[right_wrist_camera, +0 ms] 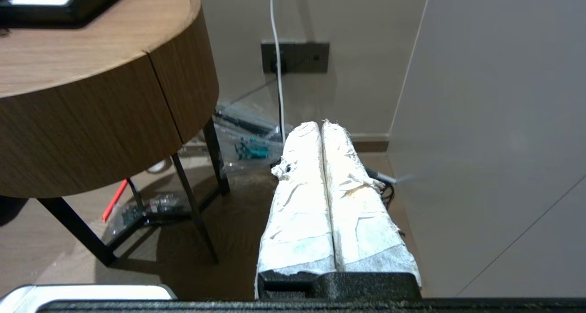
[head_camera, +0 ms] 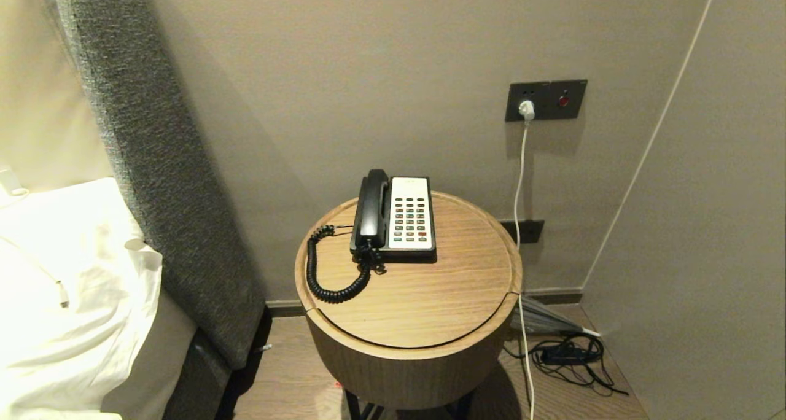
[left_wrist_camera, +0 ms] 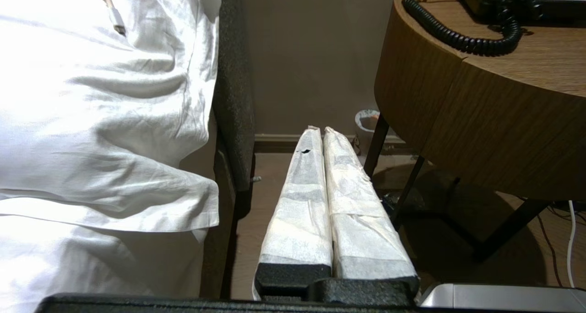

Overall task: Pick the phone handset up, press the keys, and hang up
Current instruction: Pick up the desk phone handset

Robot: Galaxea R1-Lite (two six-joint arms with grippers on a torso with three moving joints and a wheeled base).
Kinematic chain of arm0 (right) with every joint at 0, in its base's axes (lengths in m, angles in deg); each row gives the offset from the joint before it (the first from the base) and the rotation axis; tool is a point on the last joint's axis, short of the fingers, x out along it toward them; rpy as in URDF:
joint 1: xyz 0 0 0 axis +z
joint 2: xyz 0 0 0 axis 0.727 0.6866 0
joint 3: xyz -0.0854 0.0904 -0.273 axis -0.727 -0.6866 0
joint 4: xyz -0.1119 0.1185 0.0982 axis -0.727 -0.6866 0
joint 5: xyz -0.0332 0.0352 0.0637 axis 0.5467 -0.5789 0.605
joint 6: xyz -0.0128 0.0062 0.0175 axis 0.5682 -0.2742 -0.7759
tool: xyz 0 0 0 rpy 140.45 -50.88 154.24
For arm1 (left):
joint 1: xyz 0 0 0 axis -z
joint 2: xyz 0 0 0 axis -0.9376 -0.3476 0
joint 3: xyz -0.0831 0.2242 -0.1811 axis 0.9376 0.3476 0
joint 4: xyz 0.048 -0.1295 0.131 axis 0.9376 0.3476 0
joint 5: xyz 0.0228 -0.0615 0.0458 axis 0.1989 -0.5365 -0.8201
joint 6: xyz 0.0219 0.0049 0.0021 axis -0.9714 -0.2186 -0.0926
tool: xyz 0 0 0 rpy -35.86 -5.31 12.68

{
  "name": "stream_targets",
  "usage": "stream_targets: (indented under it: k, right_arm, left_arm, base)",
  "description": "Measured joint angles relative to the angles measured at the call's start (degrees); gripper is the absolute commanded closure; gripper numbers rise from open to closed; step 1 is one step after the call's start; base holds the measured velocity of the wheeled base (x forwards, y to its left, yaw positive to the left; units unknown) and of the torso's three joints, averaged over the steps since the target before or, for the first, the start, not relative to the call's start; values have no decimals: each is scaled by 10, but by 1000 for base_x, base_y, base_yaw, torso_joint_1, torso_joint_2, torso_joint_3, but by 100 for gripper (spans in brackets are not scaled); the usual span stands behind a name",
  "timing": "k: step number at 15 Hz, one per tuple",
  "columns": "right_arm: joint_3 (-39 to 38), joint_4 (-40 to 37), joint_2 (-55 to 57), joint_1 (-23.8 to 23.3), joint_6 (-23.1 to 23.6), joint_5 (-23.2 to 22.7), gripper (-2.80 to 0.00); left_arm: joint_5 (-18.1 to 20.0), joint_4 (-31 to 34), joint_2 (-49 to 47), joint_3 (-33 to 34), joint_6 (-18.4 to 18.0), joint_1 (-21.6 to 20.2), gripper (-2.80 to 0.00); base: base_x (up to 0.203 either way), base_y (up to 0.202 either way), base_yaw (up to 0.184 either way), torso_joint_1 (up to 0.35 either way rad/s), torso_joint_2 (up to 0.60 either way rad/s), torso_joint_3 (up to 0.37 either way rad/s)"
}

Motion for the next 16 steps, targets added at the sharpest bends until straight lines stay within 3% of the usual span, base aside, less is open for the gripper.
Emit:
stream_targets:
  k: [16]
  right_arm:
    - [0,0,0,0,0,0,0]
  left_arm:
    - [1,-2,0,0,-1,0,0]
  base:
    - [0,0,0,3,2,-196]
